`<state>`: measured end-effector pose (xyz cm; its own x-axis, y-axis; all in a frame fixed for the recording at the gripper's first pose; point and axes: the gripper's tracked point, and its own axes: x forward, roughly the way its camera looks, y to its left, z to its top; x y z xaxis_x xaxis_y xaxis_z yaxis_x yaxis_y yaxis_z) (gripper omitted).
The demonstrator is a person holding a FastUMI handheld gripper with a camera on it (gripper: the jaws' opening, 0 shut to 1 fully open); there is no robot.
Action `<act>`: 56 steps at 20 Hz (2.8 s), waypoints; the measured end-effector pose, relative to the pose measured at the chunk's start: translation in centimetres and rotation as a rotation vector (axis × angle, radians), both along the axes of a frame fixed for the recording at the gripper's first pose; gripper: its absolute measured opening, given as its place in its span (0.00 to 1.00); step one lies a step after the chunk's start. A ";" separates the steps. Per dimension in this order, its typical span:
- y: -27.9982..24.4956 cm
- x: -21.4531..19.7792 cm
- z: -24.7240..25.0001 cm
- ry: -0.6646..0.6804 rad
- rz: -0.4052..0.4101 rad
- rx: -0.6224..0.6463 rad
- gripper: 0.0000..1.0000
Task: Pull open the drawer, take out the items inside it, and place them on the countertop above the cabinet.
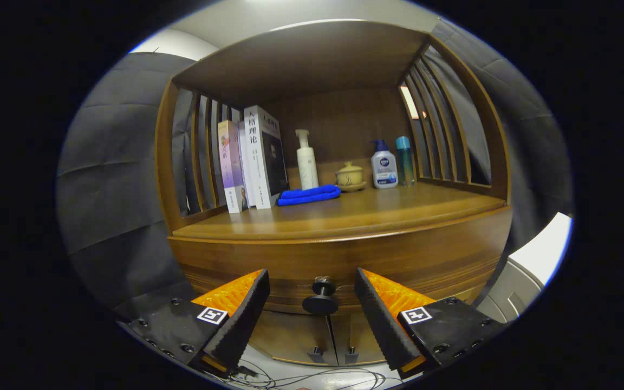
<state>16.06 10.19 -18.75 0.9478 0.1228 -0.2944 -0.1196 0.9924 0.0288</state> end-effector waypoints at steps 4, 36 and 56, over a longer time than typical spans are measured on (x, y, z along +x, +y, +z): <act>0.3 1.5 -2.2 0.037 -0.010 -0.007 0.96; -0.6 -4.7 -4.0 0.045 -0.066 -0.042 0.32; -0.6 -13.2 -4.0 0.041 -0.026 -0.050 0.31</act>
<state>2.85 9.59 -22.80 0.9374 0.0823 -0.3385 -0.0932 0.9955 -0.0160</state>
